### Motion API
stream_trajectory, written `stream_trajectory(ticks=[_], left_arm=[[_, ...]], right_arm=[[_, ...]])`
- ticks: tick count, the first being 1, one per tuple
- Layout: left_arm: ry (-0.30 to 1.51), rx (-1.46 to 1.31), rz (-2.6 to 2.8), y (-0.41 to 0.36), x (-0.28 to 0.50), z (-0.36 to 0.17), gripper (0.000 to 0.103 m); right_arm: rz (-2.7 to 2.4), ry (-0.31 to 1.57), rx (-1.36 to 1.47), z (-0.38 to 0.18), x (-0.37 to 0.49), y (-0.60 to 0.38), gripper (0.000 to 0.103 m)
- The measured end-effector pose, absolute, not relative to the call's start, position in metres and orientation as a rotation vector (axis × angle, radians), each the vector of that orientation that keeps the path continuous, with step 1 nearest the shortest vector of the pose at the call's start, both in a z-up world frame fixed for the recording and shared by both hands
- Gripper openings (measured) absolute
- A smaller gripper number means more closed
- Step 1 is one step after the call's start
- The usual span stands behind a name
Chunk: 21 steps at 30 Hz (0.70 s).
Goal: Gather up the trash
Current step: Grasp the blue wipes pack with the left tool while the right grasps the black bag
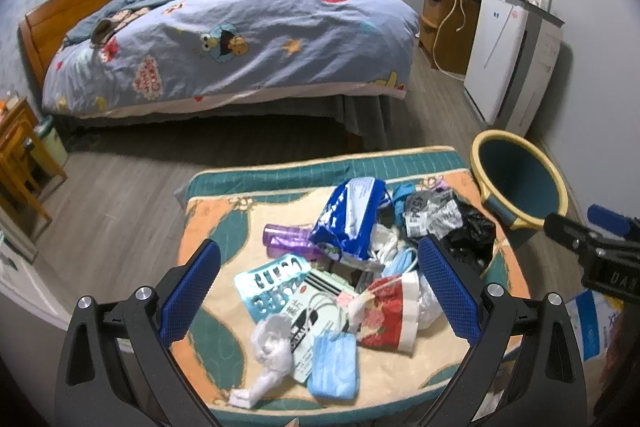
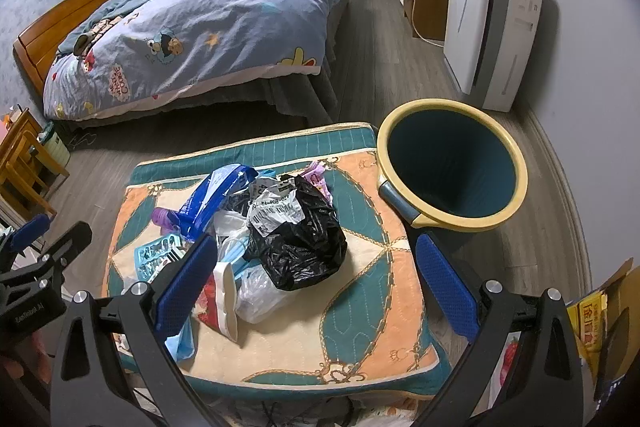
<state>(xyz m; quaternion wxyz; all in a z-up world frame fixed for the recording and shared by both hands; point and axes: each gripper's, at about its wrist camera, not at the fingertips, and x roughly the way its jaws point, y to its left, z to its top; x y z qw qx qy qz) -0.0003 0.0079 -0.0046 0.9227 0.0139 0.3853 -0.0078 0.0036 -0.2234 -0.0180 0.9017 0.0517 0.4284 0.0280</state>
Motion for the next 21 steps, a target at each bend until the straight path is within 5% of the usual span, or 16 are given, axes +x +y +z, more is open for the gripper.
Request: stream_trajectory(ticks=[8,18,21], left_arm=[[0.734,0.103,0.018,0.01,0.031,-0.014,0.098],[0.913,0.083,-0.012,0.021,0.093,-0.063,0.098],[0.941,0.108,-0.023,0.019,0.103,-0.075,0.096]], right_arm=[[0.052,0.926,0.079,-0.022,0.04,-0.24,0.097],[0.172,1.06,0.134,-0.068,0.105,-0.243,0.097],[0.2,1.13,0.147,-0.088,0.116,-0.238,0.084]])
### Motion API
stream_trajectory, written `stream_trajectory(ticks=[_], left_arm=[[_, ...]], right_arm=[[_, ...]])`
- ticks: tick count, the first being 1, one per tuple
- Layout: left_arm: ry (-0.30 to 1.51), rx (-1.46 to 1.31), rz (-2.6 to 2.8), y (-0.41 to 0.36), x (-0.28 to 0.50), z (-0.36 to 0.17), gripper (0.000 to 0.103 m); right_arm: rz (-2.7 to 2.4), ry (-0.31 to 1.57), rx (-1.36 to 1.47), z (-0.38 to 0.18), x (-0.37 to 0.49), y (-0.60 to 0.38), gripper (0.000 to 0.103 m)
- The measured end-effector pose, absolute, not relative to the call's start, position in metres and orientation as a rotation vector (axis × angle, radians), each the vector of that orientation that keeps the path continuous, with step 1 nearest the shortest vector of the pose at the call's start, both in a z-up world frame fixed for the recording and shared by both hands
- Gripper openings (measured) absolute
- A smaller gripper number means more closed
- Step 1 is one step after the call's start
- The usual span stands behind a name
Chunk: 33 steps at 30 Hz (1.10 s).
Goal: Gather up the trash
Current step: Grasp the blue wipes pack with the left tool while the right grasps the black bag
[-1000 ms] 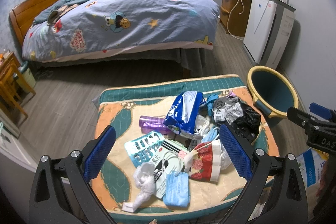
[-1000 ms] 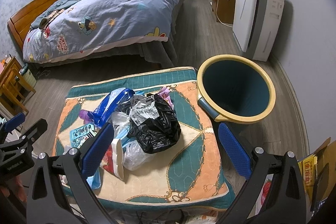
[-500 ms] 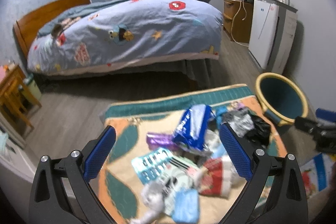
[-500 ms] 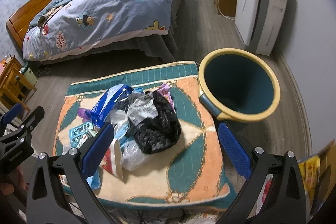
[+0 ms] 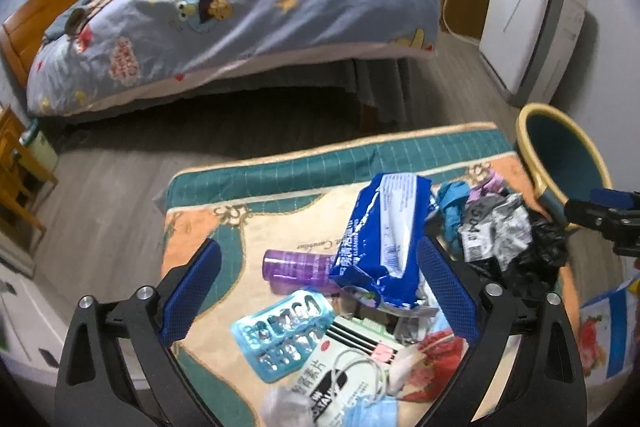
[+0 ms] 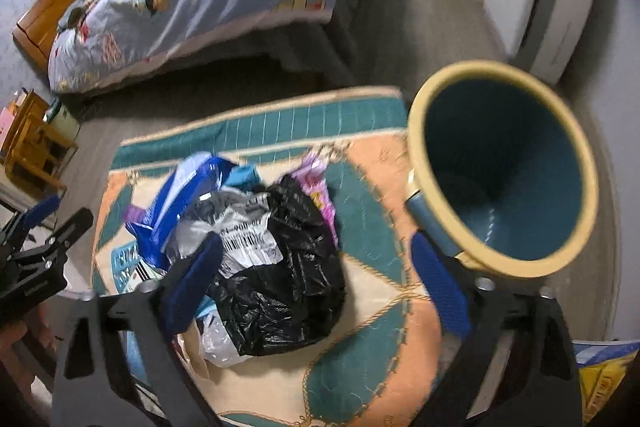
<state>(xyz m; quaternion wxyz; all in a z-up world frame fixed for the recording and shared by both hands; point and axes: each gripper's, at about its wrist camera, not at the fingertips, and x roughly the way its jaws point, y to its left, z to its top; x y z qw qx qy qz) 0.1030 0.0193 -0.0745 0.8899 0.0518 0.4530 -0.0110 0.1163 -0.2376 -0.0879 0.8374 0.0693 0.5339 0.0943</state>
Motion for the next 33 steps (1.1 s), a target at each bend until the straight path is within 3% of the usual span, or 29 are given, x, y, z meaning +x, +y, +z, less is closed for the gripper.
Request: stream_trajectory(ticks=[2,4,7,9,10,11,15,17,18,20,33], left_arm=[[0.955,0.124,-0.032,0.016,0.108,-0.081,0.095],[0.979,0.126,-0.054,0.013,0.113,-0.09,0.093],[1.006,0.124,-0.106,0.004,0.121,-0.101,0.079],[1.025,0.113,-0.142,-0.002,0.125,-0.109,0.072],[1.032,0.116,-0.157,-0.005,0.126,-0.112,0.067],[1.043,0.122,-0.178,-0.009,0.126,-0.115,0.064],[1.085,0.205,-0.241,-0.03,0.126,-0.132,0.056],[1.118,0.244,-0.229,-0.035,0.127,-0.142,0.041],[1.125,0.249,-0.229,-0.035,0.128,-0.144,0.04],[1.129,0.252,-0.236,-0.036,0.126,-0.146,0.02],[0.952,0.157,-0.207,-0.013,0.105,-0.067,0.016]], right_arm=[[0.217,1.181,0.178,-0.102,0.12,-0.236,0.067],[0.258,1.233,0.233,-0.113,0.12,-0.233,0.057],[0.285,1.272,0.275,-0.121,0.12,-0.23,0.044],[0.286,1.302,0.314,-0.128,0.119,-0.232,0.03],[0.286,1.32,0.344,-0.131,0.118,-0.234,0.017],[0.29,1.329,0.37,-0.132,0.117,-0.236,0.014],[0.302,1.306,0.377,-0.124,0.118,-0.238,0.01],[0.317,1.285,0.382,-0.117,0.119,-0.239,0.01],[0.322,1.278,0.377,-0.114,0.12,-0.238,0.01],[0.336,1.261,0.355,-0.108,0.12,-0.235,0.009],[0.402,1.091,0.327,-0.048,0.118,-0.243,0.009]])
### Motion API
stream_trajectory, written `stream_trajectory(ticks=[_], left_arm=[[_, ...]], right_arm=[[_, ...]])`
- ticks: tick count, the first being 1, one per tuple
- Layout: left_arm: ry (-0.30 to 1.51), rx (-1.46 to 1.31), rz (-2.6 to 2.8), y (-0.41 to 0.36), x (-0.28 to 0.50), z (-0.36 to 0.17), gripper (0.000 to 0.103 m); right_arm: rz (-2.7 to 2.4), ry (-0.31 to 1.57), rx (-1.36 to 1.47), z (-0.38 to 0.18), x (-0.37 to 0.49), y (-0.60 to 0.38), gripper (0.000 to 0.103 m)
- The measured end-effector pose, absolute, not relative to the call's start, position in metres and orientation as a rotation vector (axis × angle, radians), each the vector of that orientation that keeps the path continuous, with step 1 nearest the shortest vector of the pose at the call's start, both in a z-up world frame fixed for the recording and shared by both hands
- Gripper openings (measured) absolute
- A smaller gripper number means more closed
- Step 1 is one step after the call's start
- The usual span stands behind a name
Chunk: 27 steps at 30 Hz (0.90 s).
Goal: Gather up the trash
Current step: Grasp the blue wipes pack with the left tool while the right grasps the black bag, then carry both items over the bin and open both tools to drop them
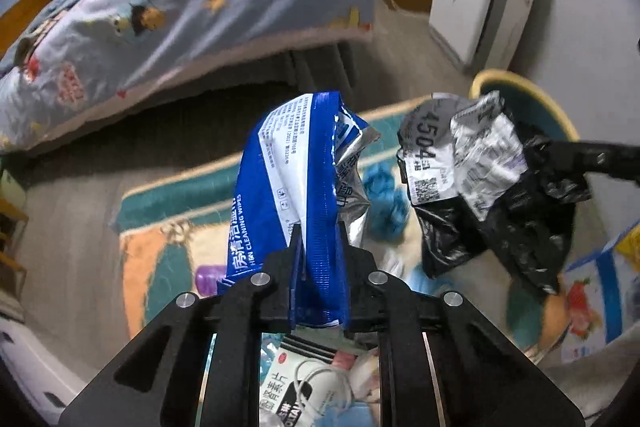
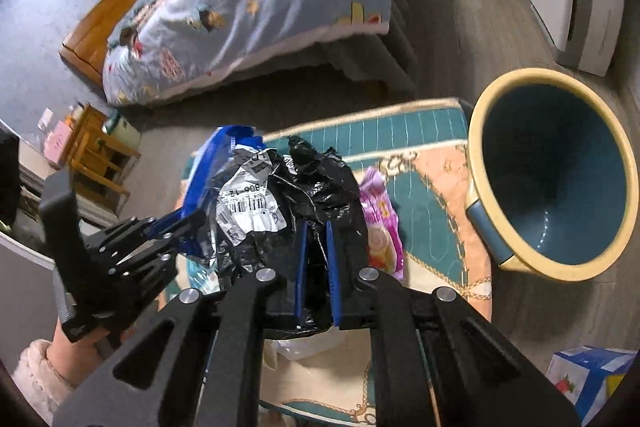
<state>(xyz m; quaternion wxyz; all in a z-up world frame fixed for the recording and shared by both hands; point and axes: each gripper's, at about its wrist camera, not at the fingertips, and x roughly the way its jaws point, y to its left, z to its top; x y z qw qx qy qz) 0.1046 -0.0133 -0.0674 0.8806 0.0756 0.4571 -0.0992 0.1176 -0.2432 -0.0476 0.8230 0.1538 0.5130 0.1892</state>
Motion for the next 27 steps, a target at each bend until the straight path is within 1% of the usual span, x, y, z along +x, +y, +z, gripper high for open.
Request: stream_trajectory(ticks=[5,9,14,20,27], left_arm=[[0.863,0.104,-0.219,-0.016,0.101,-0.029,0.015],[0.834,0.082,-0.253,-0.034,0.103,-0.02,0.016],[0.832,0.1,-0.31,-0.07,0.113,-0.026,0.016],[0.855,0.171,-0.441,-0.146,0.119,-0.044,0.016],[0.887,0.183,-0.566,-0.221,0.138,-0.068,0.016]], right_arm=[[0.376,1.024,0.337,-0.028,0.118,-0.263,0.009],[0.331,0.972,0.367,-0.016,0.121,-0.287,0.009],[0.203,0.96,0.386,-0.024,0.133,-0.331,0.009],[0.01,0.951,0.41,-0.04,0.144,-0.392,0.009],[-0.19,0.951,0.447,-0.063,0.141,-0.456,0.009]])
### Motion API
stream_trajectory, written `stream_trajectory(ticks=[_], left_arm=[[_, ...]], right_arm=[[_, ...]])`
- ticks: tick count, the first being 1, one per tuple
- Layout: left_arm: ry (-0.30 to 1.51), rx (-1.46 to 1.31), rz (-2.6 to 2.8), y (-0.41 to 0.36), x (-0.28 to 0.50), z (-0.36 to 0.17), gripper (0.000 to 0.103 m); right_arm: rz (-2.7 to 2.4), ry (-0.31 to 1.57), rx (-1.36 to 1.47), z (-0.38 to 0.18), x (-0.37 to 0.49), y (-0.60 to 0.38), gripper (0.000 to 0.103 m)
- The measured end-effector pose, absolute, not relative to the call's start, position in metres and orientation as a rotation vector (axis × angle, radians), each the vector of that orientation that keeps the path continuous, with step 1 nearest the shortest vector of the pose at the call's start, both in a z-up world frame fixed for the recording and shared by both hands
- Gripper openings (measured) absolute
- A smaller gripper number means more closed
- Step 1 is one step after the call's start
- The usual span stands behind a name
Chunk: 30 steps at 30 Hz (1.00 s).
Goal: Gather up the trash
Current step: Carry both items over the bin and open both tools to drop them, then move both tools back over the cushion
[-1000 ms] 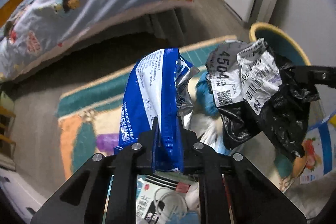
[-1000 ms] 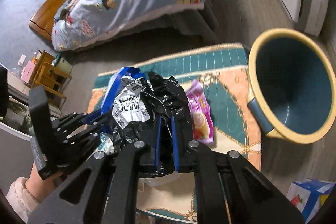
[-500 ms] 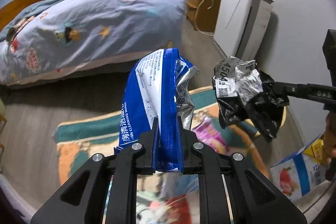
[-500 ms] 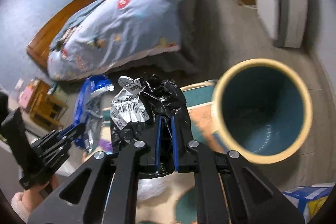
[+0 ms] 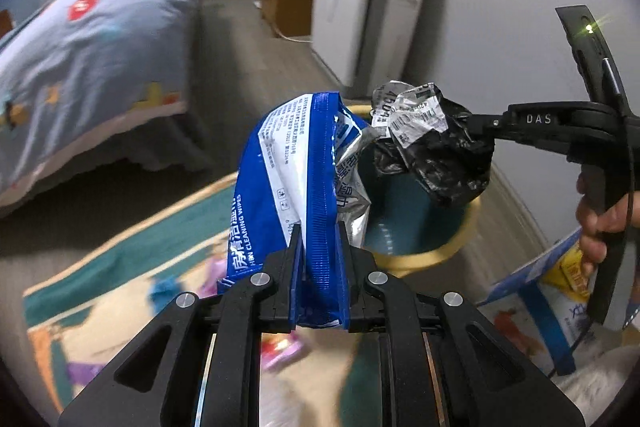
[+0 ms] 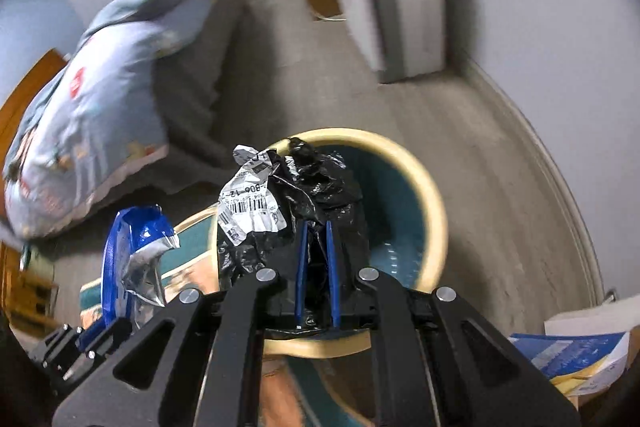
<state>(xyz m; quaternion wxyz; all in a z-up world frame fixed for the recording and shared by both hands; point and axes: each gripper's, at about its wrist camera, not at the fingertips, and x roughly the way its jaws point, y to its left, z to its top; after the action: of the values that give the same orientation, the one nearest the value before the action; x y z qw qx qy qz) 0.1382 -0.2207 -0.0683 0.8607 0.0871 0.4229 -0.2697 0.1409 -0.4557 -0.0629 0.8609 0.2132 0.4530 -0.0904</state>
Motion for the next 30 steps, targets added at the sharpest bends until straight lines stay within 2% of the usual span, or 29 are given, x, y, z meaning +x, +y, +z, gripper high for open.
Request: stream_trajectory(ticks=[4,7,9,11,13,15,17,20,30], left_arm=[[0.895,0.18,-0.587,-0.246,0.15,-0.08,0.016],[0.891,0.192,-0.591,-0.259,0.161,-0.087,0.021],[0.882,0.198,-0.591,-0.262,0.164,-0.088,0.027],[0.873,0.196,-0.59,-0.262,0.166,-0.088,0.053],[0.86,0.198,-0.585,-0.261,0.166,-0.087,0.061],[0.854,0.192,-0.566,-0.256,0.164,-0.084,0.072],[0.842,0.178,-0.554,-0.249,0.162,-0.08,0.084],[0.826,0.18,-0.517,-0.238,0.158,-0.071,0.09],[0.805,0.152,-0.396,-0.164,0.126,-0.033,0.094]], right_arm=[[-0.223,0.953,0.514,-0.073,0.141,-0.478,0.009],[-0.227,0.943,0.536,-0.072,0.141,-0.481,0.012],[-0.216,0.936,0.536,-0.069,0.139,-0.481,0.023],[-0.212,0.927,0.536,-0.068,0.136,-0.481,0.05],[-0.215,0.92,0.538,-0.066,0.135,-0.48,0.055],[-0.209,0.919,0.55,-0.065,0.136,-0.479,0.065],[-0.19,0.908,0.563,-0.062,0.137,-0.476,0.082],[-0.167,0.894,0.543,-0.053,0.138,-0.467,0.095],[-0.086,0.895,0.484,-0.035,0.144,-0.424,0.097]])
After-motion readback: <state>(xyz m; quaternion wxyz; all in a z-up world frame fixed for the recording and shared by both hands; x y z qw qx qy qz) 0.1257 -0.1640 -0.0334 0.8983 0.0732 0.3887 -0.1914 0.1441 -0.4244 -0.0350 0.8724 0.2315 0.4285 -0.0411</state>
